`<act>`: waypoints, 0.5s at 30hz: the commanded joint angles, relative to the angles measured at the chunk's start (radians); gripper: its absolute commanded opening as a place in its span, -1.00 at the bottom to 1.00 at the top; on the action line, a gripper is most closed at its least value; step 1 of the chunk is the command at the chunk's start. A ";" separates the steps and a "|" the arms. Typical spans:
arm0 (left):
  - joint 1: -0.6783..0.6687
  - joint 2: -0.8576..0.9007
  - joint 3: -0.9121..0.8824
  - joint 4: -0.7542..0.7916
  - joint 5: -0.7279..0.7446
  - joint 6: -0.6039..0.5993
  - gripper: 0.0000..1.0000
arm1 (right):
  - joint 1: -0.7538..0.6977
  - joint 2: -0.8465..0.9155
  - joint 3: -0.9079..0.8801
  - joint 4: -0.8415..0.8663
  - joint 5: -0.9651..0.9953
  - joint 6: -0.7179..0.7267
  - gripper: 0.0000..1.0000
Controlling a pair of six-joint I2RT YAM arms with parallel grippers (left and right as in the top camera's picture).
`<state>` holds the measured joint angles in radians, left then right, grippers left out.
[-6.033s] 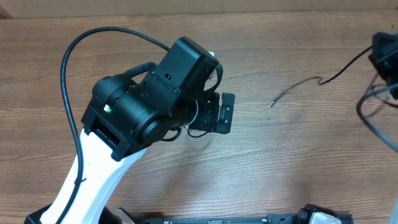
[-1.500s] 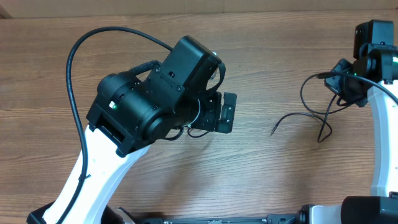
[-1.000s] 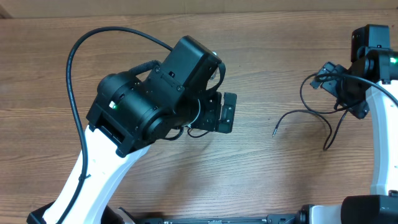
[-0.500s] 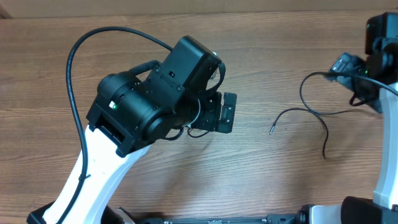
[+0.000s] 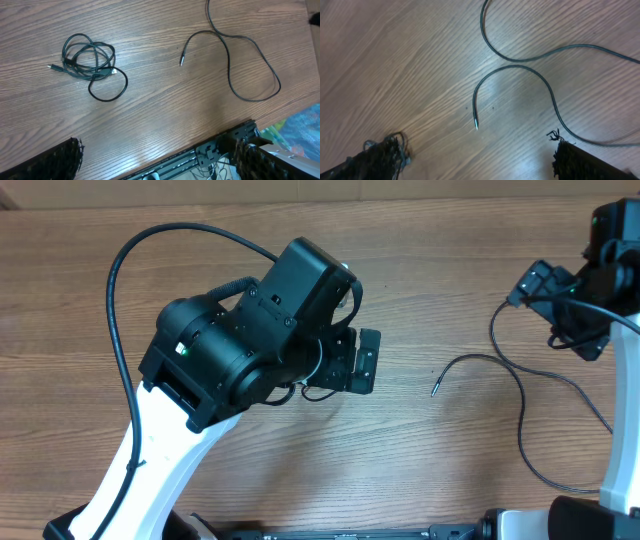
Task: Untangle cables
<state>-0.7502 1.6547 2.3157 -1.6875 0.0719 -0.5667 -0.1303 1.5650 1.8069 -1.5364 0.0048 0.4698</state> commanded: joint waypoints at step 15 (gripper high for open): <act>0.003 0.008 -0.004 -0.002 -0.001 0.006 0.99 | -0.011 -0.002 -0.559 0.425 0.005 0.115 1.00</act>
<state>-0.7502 1.6547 2.3157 -1.6875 0.0719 -0.5667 -0.1360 1.5665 1.2930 -1.1225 0.0048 0.5102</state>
